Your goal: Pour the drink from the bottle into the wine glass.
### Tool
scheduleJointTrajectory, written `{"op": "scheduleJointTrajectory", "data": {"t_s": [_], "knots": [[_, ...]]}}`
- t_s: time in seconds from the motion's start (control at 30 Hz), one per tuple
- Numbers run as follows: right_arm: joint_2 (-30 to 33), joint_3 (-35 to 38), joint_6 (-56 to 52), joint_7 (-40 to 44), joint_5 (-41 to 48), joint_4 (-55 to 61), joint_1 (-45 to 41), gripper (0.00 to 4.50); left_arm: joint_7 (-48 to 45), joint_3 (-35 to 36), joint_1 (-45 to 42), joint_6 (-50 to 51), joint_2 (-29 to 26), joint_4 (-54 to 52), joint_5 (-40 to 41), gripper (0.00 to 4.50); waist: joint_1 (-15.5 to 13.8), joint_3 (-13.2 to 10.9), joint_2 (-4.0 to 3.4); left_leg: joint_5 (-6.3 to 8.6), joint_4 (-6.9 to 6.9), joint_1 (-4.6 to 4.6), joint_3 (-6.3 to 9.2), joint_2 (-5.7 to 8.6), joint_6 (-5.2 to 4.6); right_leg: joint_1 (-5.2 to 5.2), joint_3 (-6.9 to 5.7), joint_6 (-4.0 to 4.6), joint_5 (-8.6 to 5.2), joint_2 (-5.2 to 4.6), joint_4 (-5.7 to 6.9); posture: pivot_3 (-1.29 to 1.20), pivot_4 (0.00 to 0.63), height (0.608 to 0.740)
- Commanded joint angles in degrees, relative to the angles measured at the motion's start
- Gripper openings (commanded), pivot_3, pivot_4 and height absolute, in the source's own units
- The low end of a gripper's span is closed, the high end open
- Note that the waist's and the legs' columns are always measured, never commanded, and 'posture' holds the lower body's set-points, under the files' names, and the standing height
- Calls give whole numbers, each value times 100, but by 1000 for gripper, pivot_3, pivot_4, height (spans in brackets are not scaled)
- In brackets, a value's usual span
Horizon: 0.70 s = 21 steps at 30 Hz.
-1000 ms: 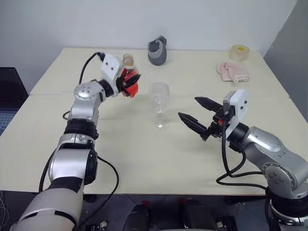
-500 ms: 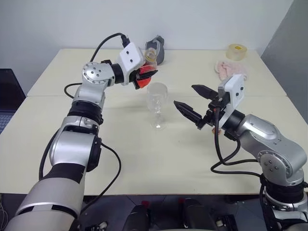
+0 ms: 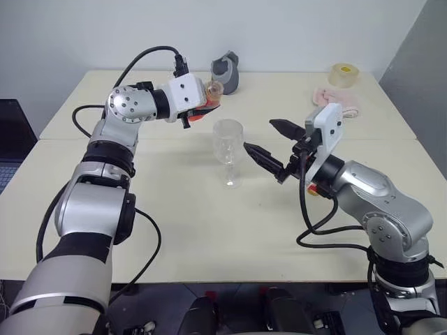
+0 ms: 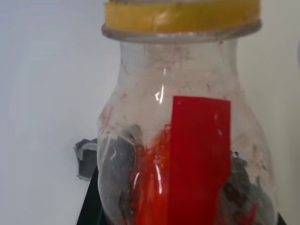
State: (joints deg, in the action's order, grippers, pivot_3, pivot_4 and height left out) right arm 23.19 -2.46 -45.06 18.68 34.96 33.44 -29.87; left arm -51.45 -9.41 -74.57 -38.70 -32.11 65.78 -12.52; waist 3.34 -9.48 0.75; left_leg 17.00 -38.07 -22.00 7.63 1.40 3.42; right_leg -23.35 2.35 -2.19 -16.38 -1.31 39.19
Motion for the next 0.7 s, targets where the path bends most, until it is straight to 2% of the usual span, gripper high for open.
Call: {"op": "scheduleJointTrajectory", "data": {"t_s": [0.03, 0.33, 0.7], "knots": [[-86, -34, 203, 45, -105, 66, -32, 4479, 237, -70, -297, -527, -154, -40, -168, 1303, 0, 0, 0, 0, 0, 0, 0, 0, 0, 0, 0, 0, 0, 0, 0, 0, 150, 740], [-181, -112, 317, 158, -291, -27, 31, 4479, 730, -411, -467, -1230, -362, 136, -786, 1303, 7, 0, 0, 0, 0, 0, 1, 0, -1, -1, 0, 0, 0, 1, 3, 0, 150, 740], [-274, -108, 409, 257, -447, -154, 20, 4479, 1196, -680, -727, -1529, -507, 310, -1236, 1303, 14, 0, 0, 0, 0, 0, 0, 1, -1, -2, 0, 0, 0, 0, 4, 0, 150, 740]]}}
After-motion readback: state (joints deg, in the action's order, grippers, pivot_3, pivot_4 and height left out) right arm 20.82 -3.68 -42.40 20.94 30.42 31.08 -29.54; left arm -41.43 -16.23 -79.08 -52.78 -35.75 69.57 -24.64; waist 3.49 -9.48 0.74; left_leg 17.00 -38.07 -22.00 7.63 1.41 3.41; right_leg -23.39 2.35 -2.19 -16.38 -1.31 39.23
